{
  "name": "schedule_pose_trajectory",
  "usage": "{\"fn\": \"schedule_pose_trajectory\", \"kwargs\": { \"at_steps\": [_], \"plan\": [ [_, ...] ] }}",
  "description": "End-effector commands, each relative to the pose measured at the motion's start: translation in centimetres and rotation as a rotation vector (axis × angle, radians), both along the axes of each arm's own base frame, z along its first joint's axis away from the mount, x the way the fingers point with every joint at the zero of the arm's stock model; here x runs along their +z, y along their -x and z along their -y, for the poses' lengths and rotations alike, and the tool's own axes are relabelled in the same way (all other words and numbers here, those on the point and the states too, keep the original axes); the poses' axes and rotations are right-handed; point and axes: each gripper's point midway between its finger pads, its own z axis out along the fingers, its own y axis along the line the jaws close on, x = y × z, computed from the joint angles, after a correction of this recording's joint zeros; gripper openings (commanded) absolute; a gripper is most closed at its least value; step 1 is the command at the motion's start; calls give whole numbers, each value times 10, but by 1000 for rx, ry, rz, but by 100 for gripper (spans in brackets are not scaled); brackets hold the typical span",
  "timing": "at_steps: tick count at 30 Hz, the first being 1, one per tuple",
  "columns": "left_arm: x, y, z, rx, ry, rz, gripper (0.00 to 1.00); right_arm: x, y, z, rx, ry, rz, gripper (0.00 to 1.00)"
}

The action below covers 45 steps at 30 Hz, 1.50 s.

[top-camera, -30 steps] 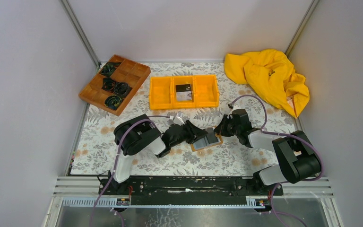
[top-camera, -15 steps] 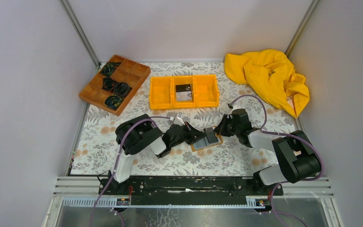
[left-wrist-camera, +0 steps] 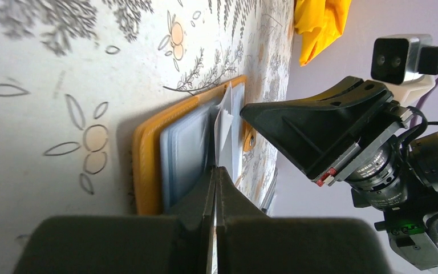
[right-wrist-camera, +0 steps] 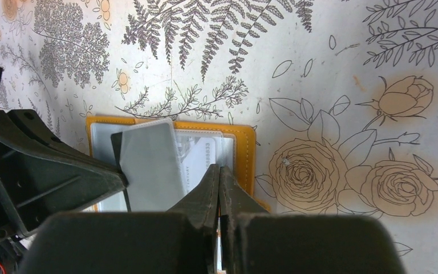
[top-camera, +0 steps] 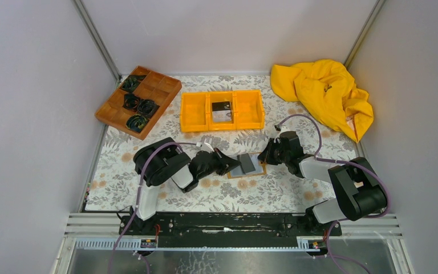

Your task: Take the credit cards out of the card holder

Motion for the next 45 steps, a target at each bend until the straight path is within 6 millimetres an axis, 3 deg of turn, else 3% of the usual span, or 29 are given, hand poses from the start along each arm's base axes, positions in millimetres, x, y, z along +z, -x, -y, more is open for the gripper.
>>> {"fn": "schedule_pose_trajectory", "kwargs": {
  "at_steps": [1, 24, 30, 39, 45],
  "plan": [
    [11, -2, -13, 3, -10, 56, 0, -11, 11, -1, 21, 20, -61, 0],
    [23, 5, -46, -18, -137, 110, 0, -10, 11, -1, 21, 18, -60, 0],
    [35, -4, -73, 39, -276, 127, 0, -10, 12, -3, 23, 7, -63, 0],
    [86, -19, -119, 144, -475, 240, 0, -12, 14, -6, 37, -9, -75, 0],
    [112, -17, -130, 126, -546, 359, 0, -11, 14, -7, 33, -23, -66, 0]
  ]
}}
